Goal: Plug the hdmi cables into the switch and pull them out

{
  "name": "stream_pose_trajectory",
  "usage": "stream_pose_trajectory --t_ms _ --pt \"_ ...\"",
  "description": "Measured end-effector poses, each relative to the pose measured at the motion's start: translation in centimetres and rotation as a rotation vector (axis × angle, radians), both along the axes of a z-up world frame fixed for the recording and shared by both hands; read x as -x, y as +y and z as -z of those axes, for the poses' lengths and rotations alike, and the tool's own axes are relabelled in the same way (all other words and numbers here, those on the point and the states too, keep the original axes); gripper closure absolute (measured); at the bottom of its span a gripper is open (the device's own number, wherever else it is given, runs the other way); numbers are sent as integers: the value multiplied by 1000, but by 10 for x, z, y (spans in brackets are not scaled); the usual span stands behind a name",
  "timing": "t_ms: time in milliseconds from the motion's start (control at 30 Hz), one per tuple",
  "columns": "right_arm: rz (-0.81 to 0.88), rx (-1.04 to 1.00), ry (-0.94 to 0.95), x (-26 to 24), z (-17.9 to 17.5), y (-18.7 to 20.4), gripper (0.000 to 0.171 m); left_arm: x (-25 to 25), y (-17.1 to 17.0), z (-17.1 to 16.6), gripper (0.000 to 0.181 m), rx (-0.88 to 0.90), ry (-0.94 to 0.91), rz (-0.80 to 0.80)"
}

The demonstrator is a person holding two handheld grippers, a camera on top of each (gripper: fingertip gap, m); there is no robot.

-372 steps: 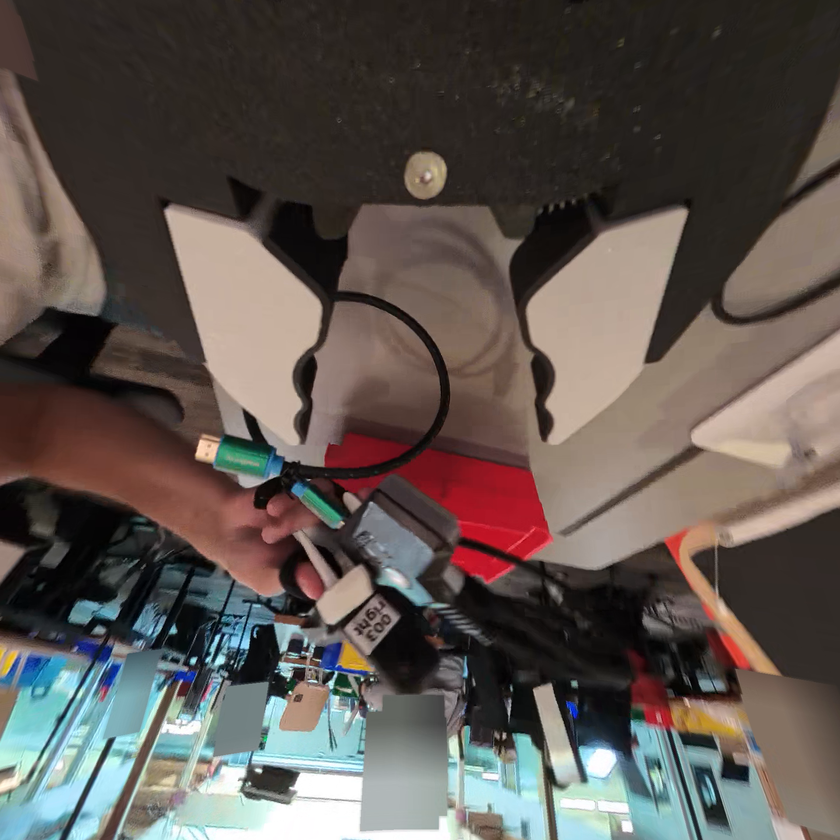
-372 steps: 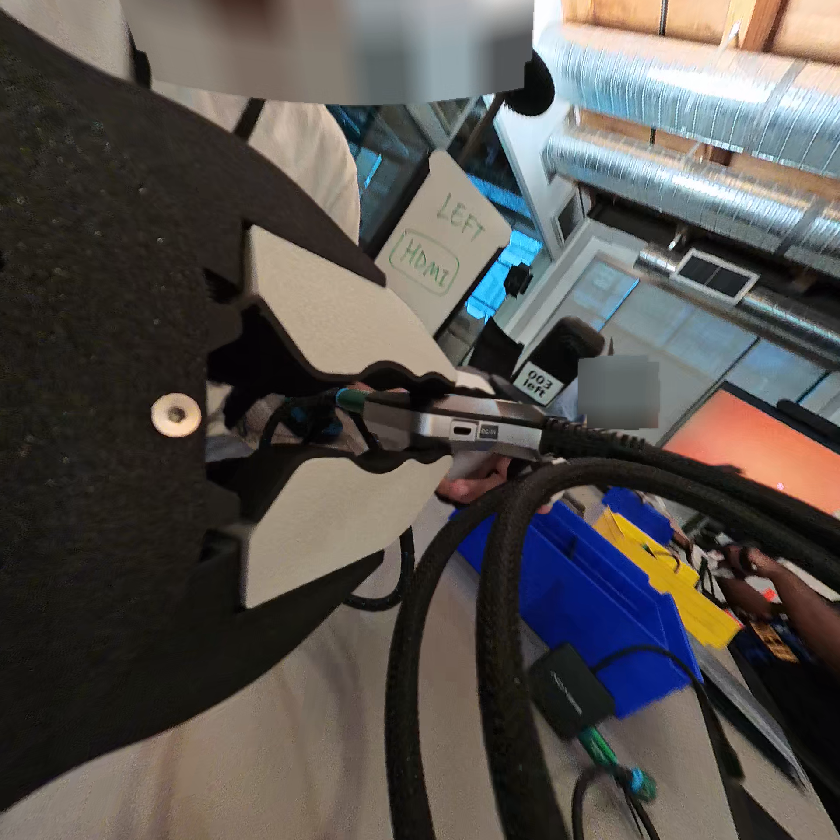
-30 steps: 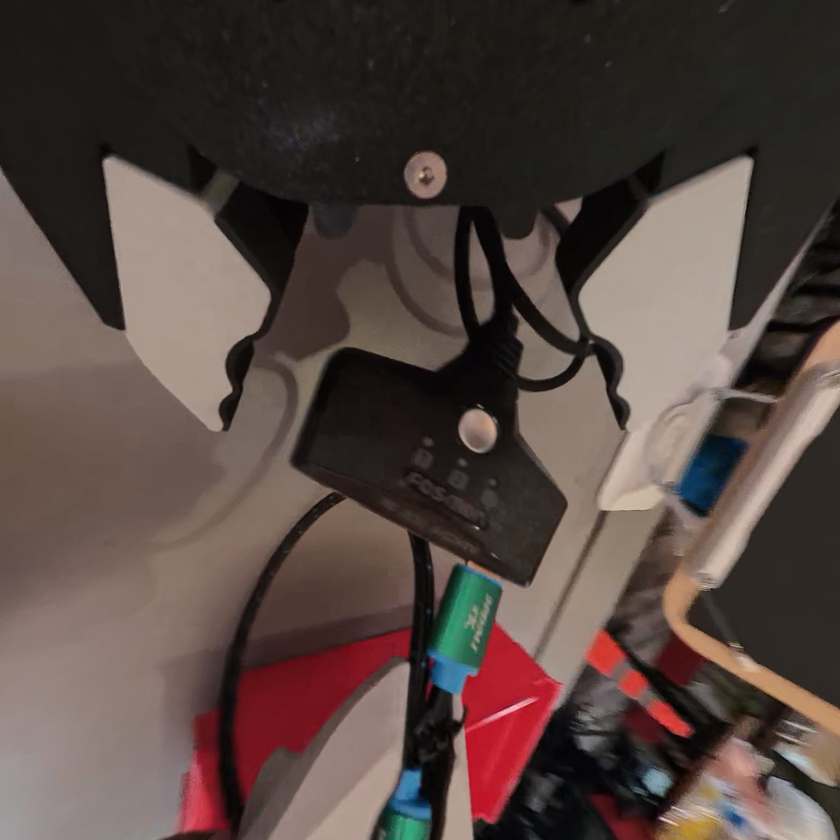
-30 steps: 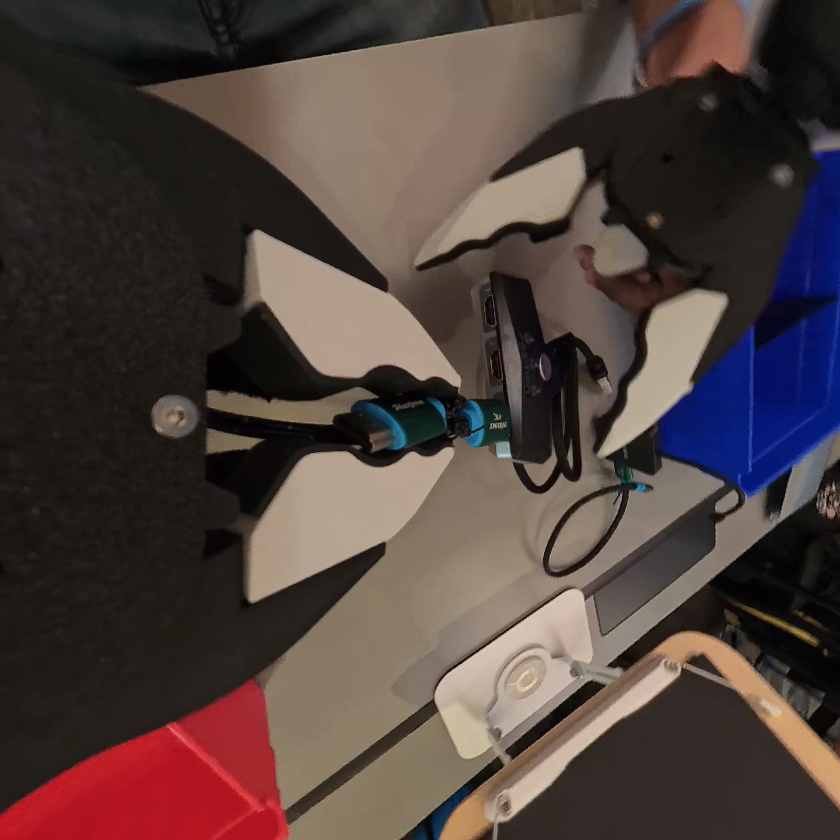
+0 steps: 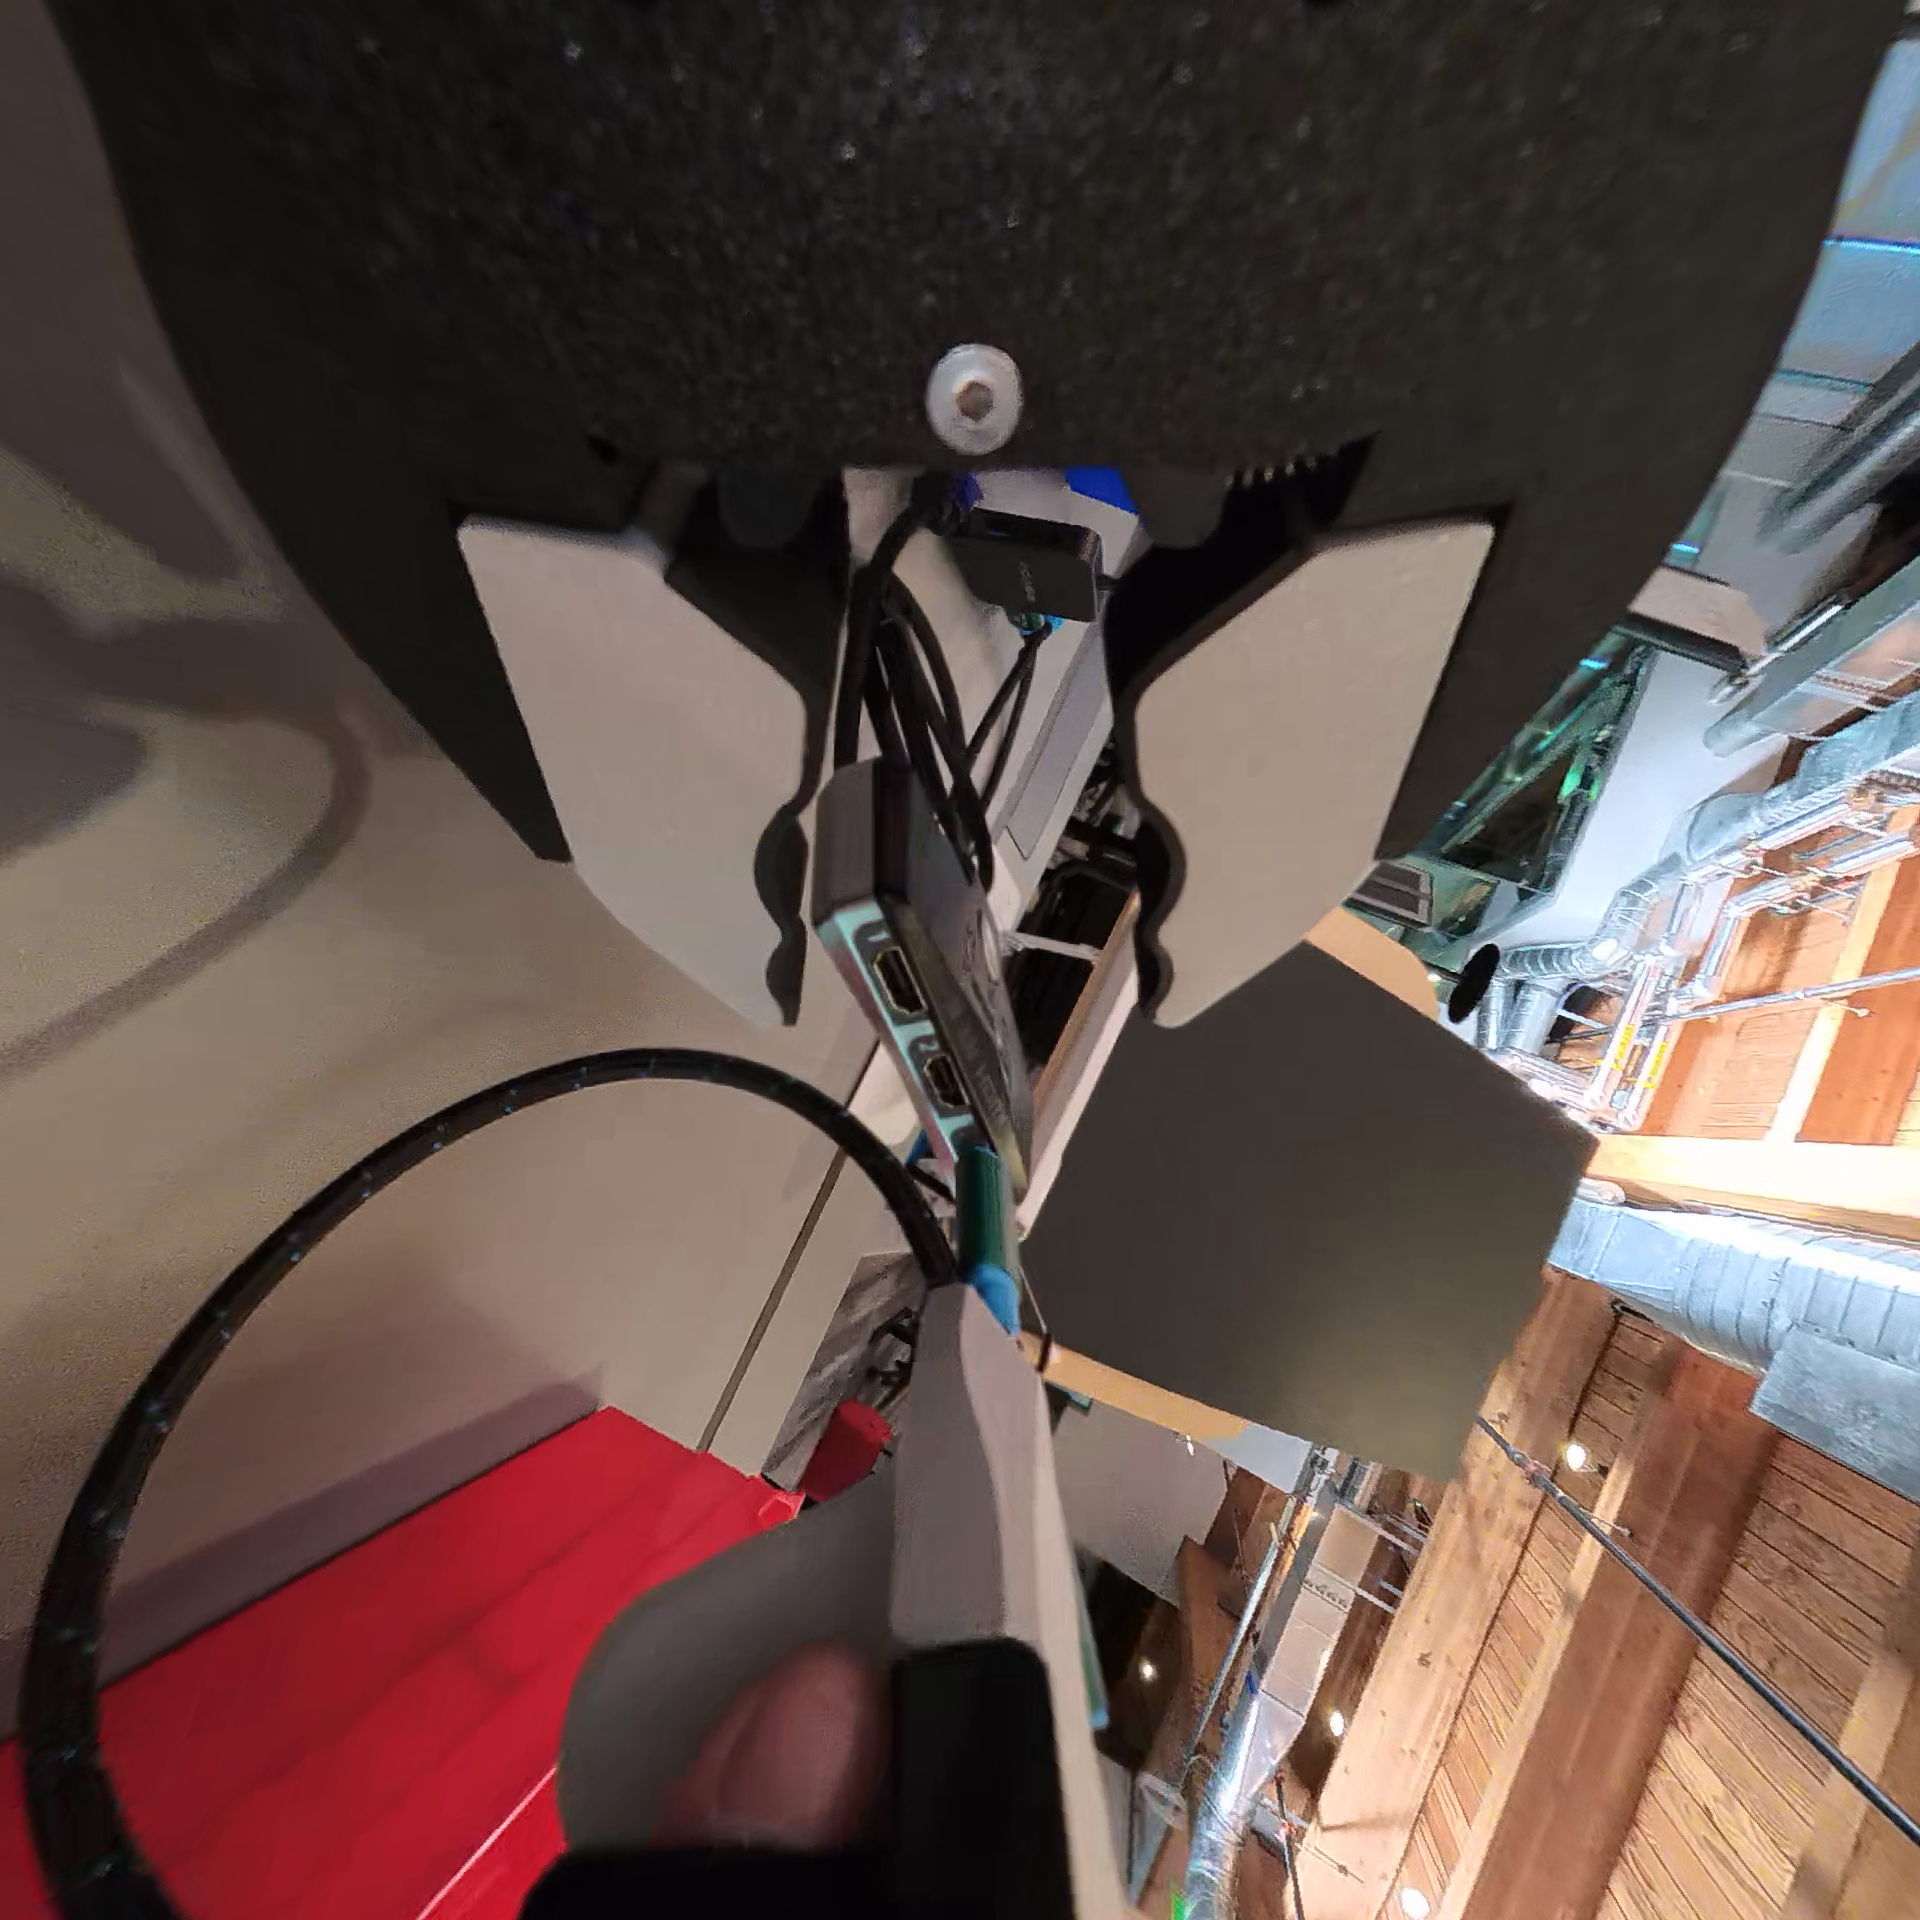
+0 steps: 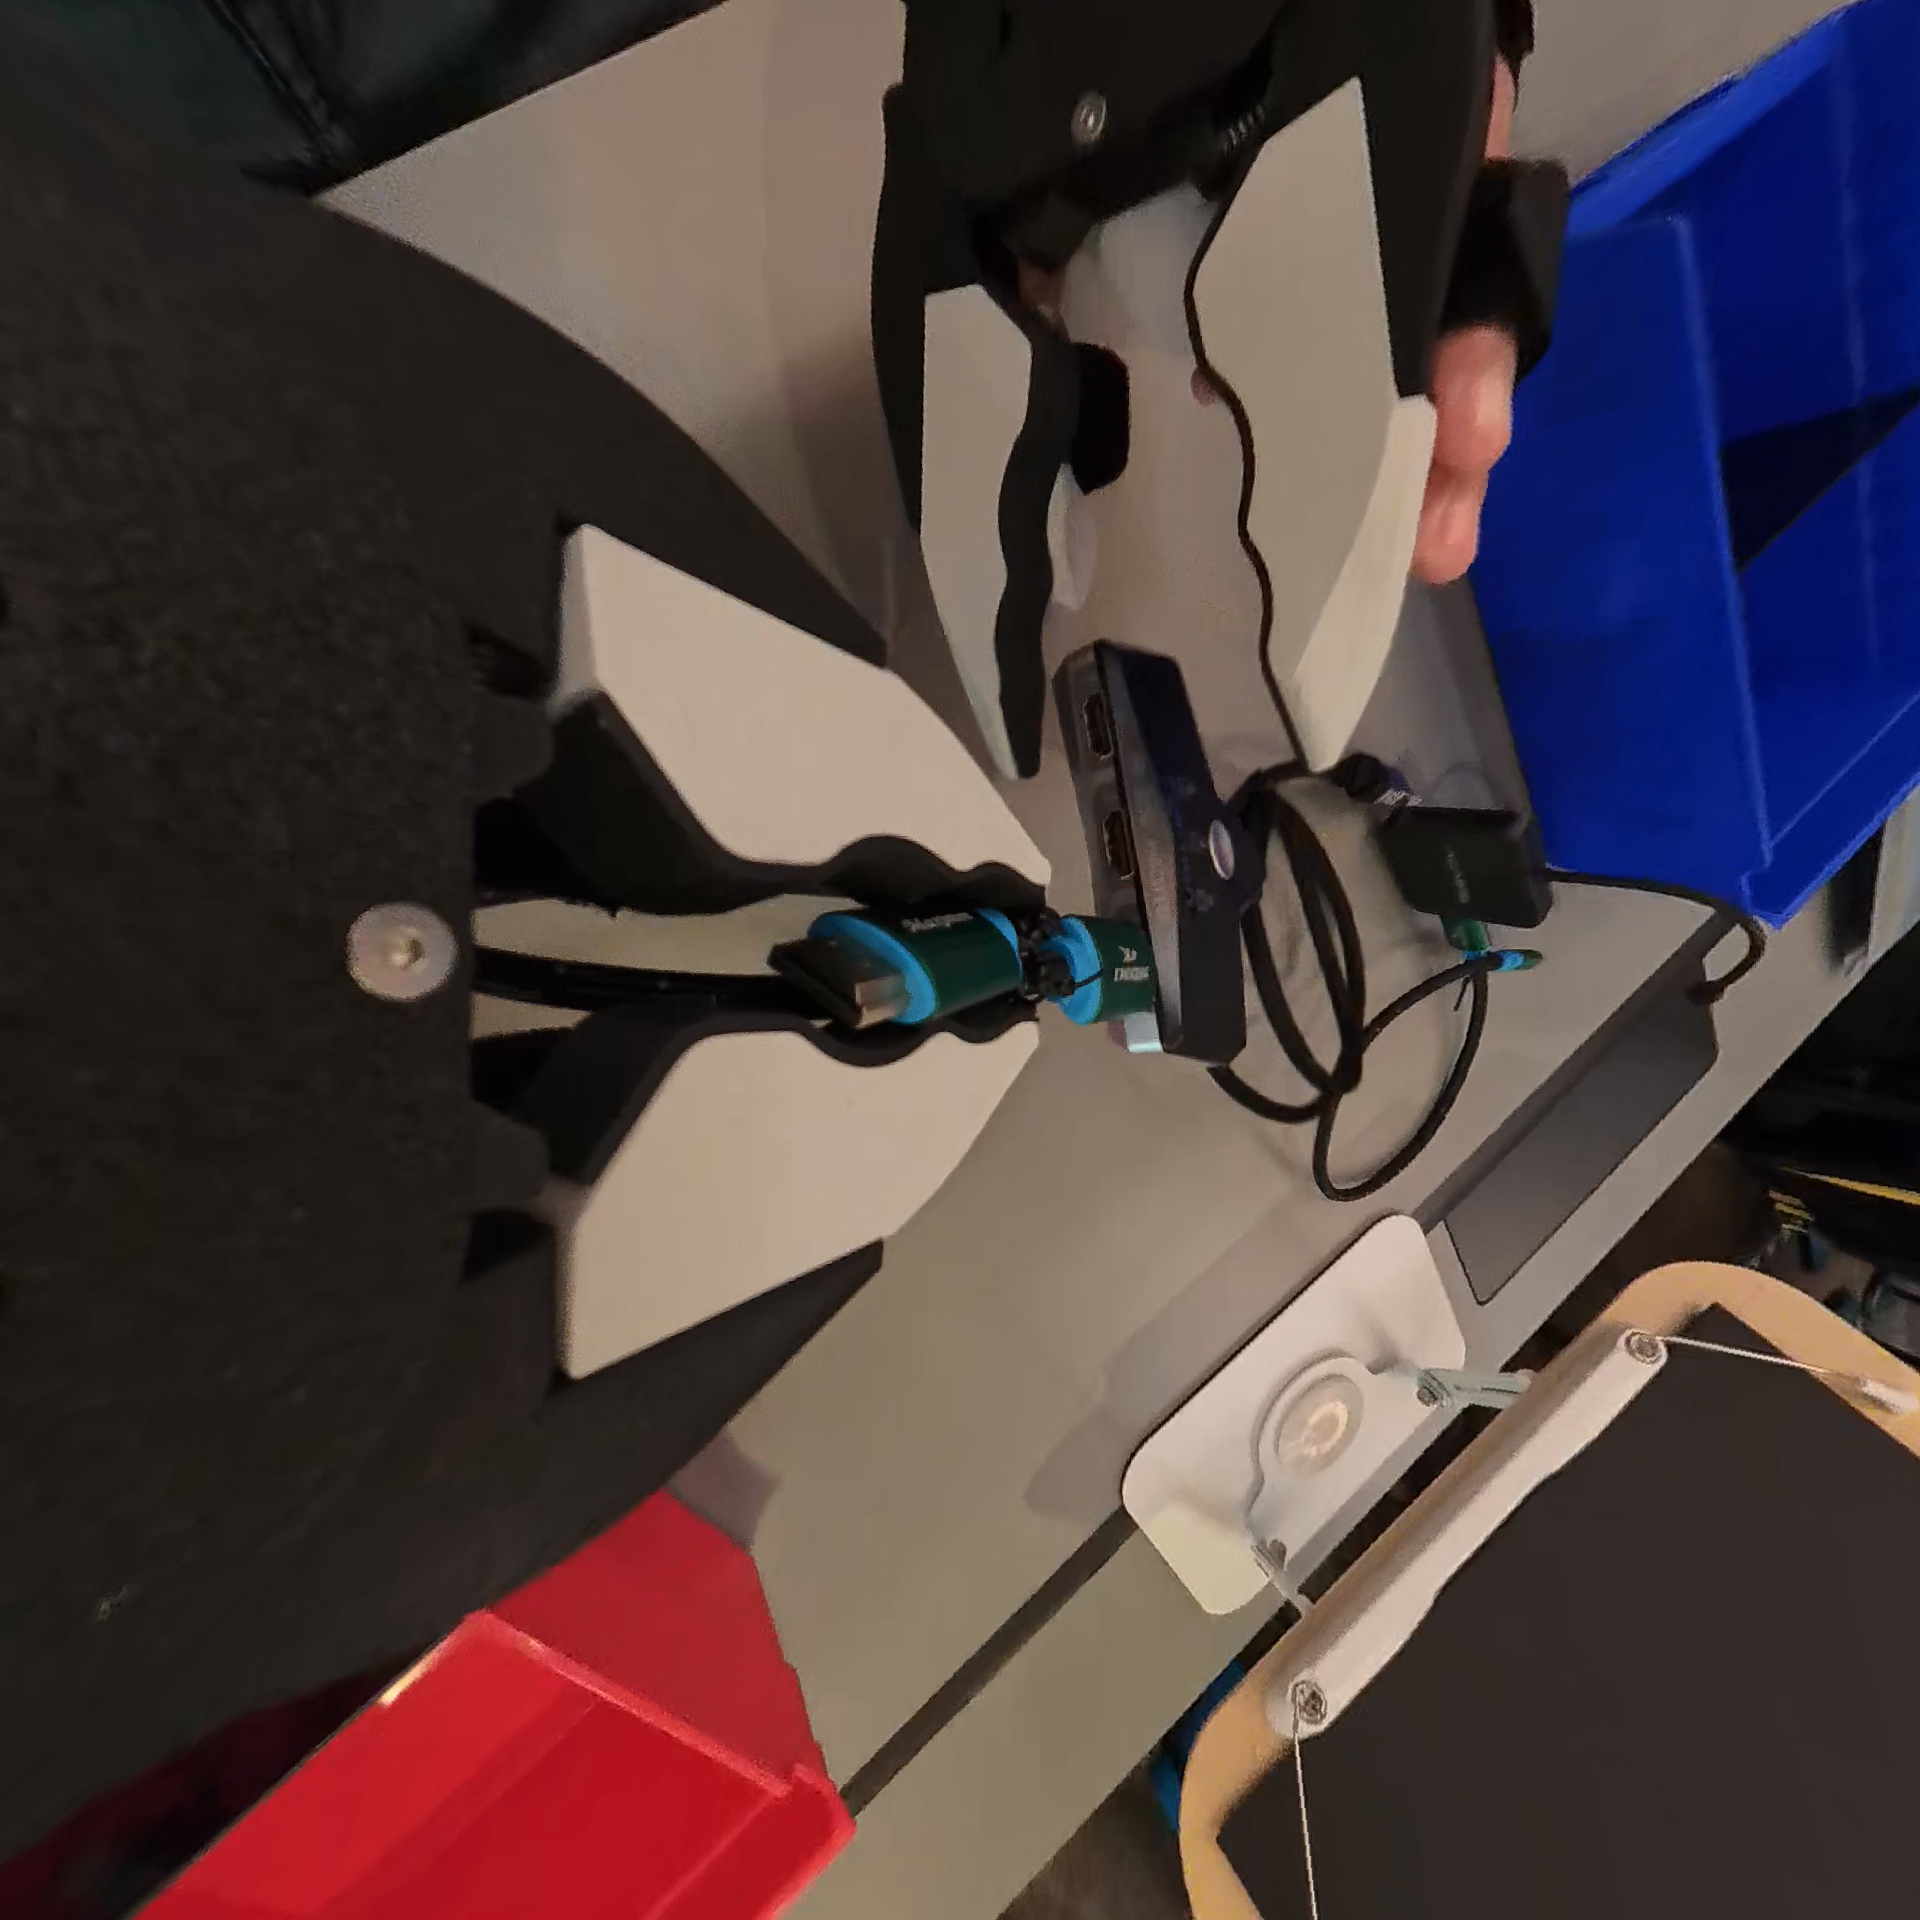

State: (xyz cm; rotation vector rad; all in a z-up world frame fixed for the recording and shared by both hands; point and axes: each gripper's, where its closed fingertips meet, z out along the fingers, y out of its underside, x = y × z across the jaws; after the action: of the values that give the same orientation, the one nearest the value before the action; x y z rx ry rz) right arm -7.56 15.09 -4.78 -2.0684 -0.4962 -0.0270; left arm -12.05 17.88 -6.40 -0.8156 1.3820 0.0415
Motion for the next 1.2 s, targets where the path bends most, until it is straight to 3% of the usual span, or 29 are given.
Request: stream_pose_trajectory --t_ms 167,267,467,867,1000,1200 --pt "-47 2 46 16 -4 -5 154 -7 27 7 122 -23 115 -136" --pt "-42 -20 12 19 -14 -9 155 -5 35 5 142 -39 127 -202" --pt "-59 8 121 22 -20 -16 154 -8 44 0 146 -212 184 -321" --pt "-20 -22 91 18 -19 -12 155 -8 34 -3 153 40 128 -244" --pt "-29 -26 35 26 -10 -8 155 -9 32 -1 157 29 147 -254" --pt "-123 29 200 29 -4 -7 155 -6 38 -2 159 -58 154 -268"
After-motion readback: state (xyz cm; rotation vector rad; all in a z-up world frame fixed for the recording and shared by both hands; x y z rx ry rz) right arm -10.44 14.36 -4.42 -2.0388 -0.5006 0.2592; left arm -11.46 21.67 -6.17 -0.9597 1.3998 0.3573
